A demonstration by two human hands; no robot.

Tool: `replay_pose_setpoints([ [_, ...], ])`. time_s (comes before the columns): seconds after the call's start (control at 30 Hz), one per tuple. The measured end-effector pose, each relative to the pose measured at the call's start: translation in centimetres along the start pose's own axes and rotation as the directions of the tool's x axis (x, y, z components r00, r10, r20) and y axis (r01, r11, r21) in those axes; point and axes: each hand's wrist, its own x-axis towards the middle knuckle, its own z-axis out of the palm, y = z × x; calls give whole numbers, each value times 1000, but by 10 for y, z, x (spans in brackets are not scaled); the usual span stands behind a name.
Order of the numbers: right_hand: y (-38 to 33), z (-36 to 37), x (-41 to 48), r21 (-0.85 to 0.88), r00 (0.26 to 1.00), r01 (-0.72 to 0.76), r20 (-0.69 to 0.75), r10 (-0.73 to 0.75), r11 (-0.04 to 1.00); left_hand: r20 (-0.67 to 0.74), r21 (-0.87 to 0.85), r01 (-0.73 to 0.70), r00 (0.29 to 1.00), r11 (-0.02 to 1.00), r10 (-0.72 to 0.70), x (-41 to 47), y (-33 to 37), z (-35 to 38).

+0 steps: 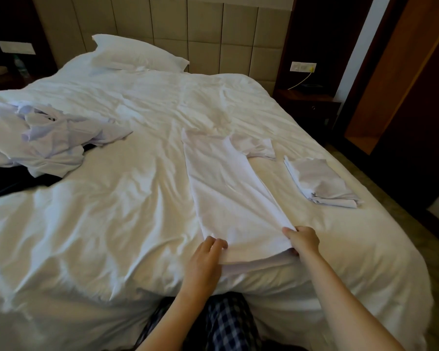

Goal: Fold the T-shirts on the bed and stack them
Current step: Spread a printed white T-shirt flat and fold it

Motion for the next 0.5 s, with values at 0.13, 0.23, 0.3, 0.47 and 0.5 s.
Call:
replay_pose_setpoints([
  [0.13,9,2,-3,-75,999,46,-23,-48,996,-112,131,-197,971,972,212,-17,-1,-5],
  [0.23,14,5,-9,-189,992,65,-91,-83,980,14,157,-112,994,981,112,-33,-7,7],
  [0.3,19,5,-10,-240,988,76,-116,-106,968,70,152,-49,997,987,39,-36,-12,13],
  [0.47,19,-2,-8,-65,996,82,-17,-83,994,115,-145,147,985,978,-131,-35,-10,7],
  [0.5,19,-4,-9,-28,997,80,-13,-81,996,114,-285,300,954,910,-278,-32,-4,3],
])
